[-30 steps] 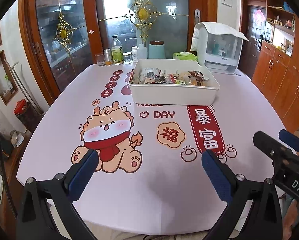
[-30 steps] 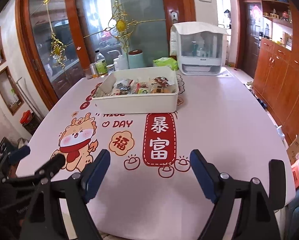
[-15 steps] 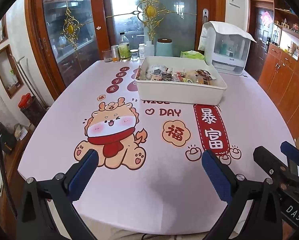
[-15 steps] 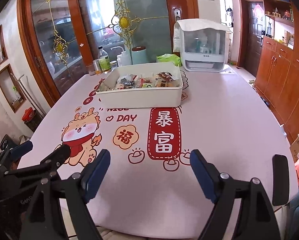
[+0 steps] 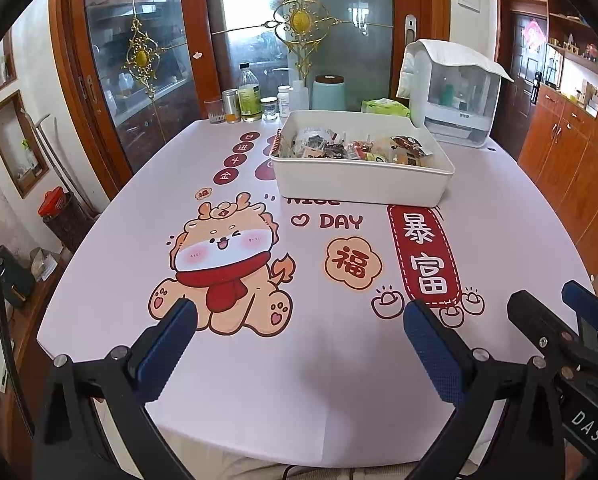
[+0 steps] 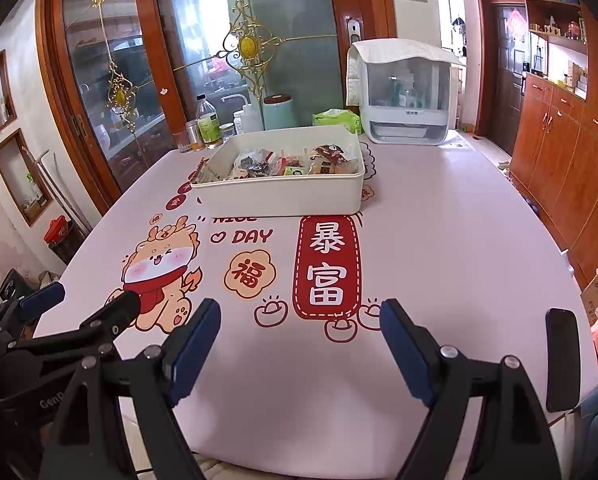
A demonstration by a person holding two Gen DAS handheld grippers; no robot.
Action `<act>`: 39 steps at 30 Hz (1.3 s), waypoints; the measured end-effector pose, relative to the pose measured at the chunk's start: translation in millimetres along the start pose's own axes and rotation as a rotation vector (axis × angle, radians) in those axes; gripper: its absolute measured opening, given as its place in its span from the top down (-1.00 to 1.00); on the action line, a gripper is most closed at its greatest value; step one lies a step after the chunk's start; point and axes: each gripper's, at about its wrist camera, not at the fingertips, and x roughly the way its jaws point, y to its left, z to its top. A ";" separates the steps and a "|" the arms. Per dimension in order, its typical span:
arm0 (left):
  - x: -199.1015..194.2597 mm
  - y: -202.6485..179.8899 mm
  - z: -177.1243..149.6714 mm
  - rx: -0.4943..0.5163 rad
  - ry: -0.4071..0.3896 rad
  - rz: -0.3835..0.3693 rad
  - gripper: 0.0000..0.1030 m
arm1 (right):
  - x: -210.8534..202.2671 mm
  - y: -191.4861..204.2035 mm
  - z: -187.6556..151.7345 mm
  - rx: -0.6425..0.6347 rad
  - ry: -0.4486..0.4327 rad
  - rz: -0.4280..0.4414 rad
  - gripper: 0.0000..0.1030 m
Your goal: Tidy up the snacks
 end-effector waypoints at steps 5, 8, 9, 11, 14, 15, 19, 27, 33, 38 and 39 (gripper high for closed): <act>0.2 -1.2 0.0 -0.001 0.000 0.003 -0.99 | 0.3 -0.5 -0.1 0.001 0.000 0.001 -0.61; 0.0 -1.3 -0.1 -0.002 0.001 0.001 -0.99 | 0.0 -1.0 -1.2 0.003 0.002 0.001 -0.61; 0.2 -1.5 0.1 -0.002 0.001 0.001 -0.99 | 0.1 -1.2 -1.2 0.003 0.002 0.001 -0.61; 0.0 -1.7 0.0 -0.002 0.000 0.002 -0.99 | 0.0 -1.5 -1.3 0.002 0.001 0.001 -0.61; 0.5 -1.4 -0.1 -0.002 0.003 0.001 -0.99 | 0.1 -1.6 -1.4 0.003 0.003 0.002 -0.60; 0.4 -0.8 -0.9 -0.001 0.004 0.000 -0.99 | 0.3 -1.5 -1.6 0.003 0.004 0.001 -0.60; 0.1 -2.1 -4.5 0.001 0.009 -0.002 -0.99 | 0.7 -1.5 -3.5 0.006 0.008 0.000 -0.61; 2.1 -1.1 -5.2 0.001 0.018 -0.006 -0.99 | 2.5 -0.3 -3.8 0.008 0.016 0.000 -0.61; 4.4 -0.6 -4.3 -0.001 0.024 -0.006 -0.99 | 3.2 -0.1 -4.0 0.009 0.019 0.000 -0.61; 4.8 -0.7 -4.1 -0.001 0.024 -0.006 -0.99 | 6.8 0.2 -5.5 0.013 0.024 0.000 -0.61; 4.9 -0.7 -4.1 0.000 0.024 -0.006 -0.99 | 6.7 0.0 -5.5 0.013 0.025 0.001 -0.61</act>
